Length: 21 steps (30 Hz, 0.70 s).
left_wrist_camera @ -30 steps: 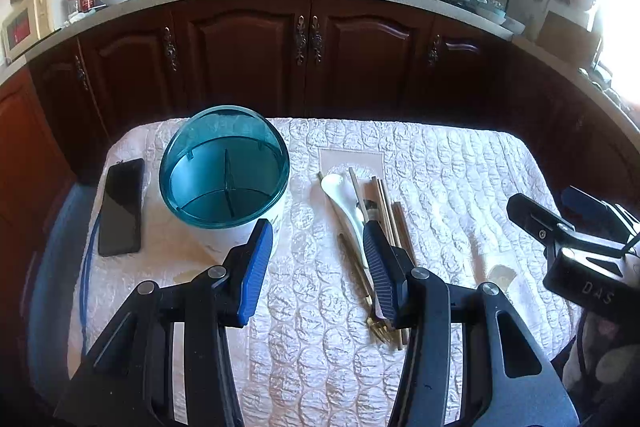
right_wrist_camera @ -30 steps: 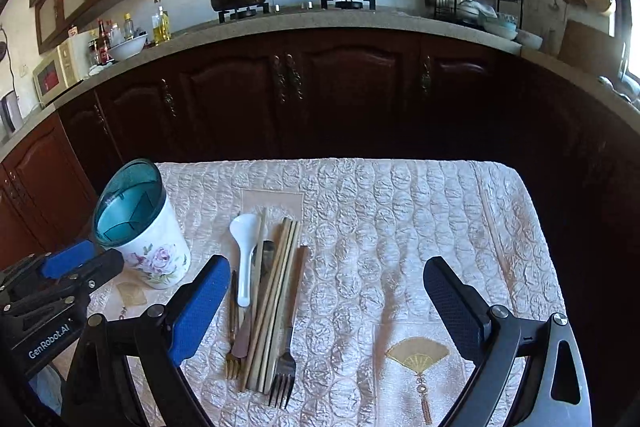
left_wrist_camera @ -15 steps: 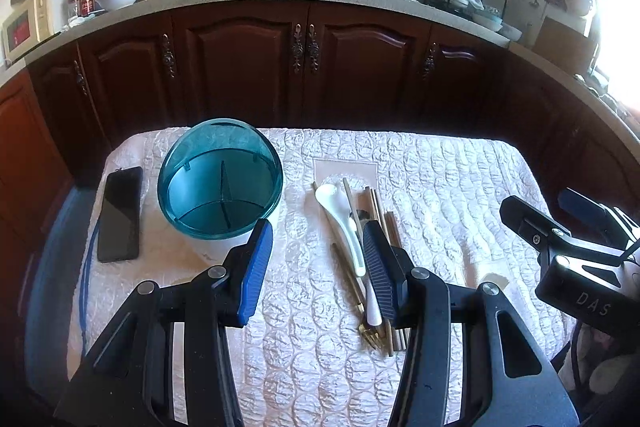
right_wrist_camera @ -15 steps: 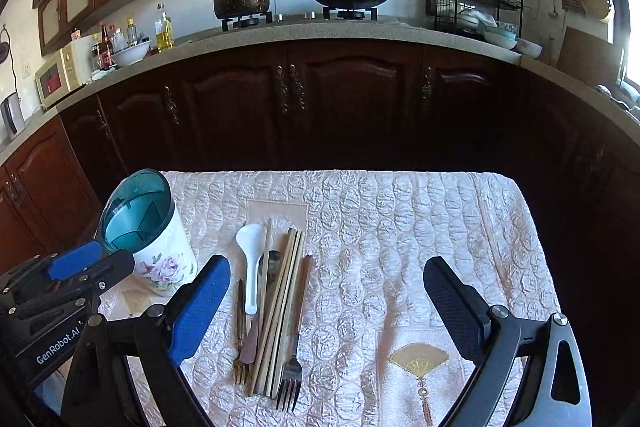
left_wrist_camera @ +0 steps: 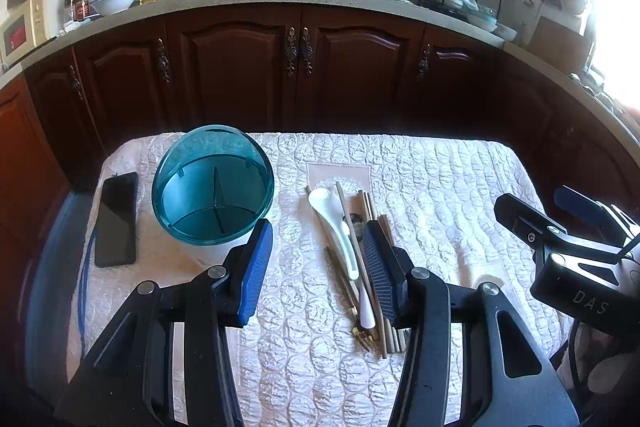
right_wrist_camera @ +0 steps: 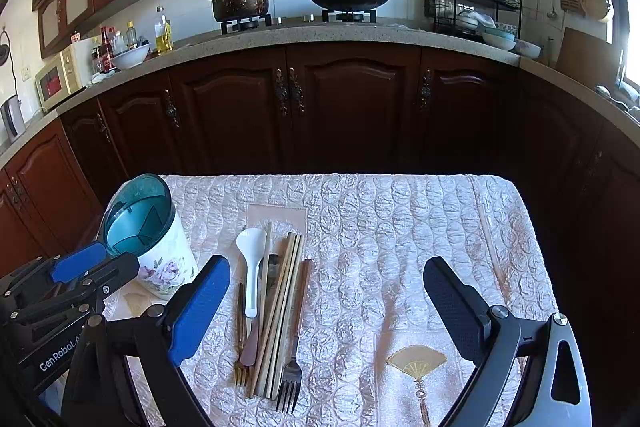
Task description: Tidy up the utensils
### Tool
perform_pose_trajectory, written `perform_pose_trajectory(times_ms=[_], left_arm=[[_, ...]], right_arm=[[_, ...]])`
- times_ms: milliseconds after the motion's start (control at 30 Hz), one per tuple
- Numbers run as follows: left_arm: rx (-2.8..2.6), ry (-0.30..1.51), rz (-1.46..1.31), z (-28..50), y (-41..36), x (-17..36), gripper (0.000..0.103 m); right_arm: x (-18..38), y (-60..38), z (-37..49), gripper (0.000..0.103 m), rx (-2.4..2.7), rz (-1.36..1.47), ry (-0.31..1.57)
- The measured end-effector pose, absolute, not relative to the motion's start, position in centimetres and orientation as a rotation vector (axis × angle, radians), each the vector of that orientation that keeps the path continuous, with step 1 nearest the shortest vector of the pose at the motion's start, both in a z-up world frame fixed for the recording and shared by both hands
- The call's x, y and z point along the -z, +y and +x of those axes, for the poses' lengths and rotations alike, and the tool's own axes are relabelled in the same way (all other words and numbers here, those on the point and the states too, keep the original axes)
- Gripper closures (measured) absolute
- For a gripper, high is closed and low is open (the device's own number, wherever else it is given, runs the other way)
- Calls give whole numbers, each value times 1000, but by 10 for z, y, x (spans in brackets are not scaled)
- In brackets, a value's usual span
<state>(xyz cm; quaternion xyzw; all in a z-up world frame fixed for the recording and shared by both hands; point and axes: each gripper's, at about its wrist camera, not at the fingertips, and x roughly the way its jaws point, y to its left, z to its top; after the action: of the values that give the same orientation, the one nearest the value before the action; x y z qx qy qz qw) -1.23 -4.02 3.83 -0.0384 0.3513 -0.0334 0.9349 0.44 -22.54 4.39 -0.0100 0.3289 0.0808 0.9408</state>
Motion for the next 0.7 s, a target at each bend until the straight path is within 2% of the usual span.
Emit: perform_pose_trajectory(times_ms=[700], left_arm=[[71,736,-74,-8,-44,-34,56]], right_arm=[[-37,-229,9,6,-140,-27,683]])
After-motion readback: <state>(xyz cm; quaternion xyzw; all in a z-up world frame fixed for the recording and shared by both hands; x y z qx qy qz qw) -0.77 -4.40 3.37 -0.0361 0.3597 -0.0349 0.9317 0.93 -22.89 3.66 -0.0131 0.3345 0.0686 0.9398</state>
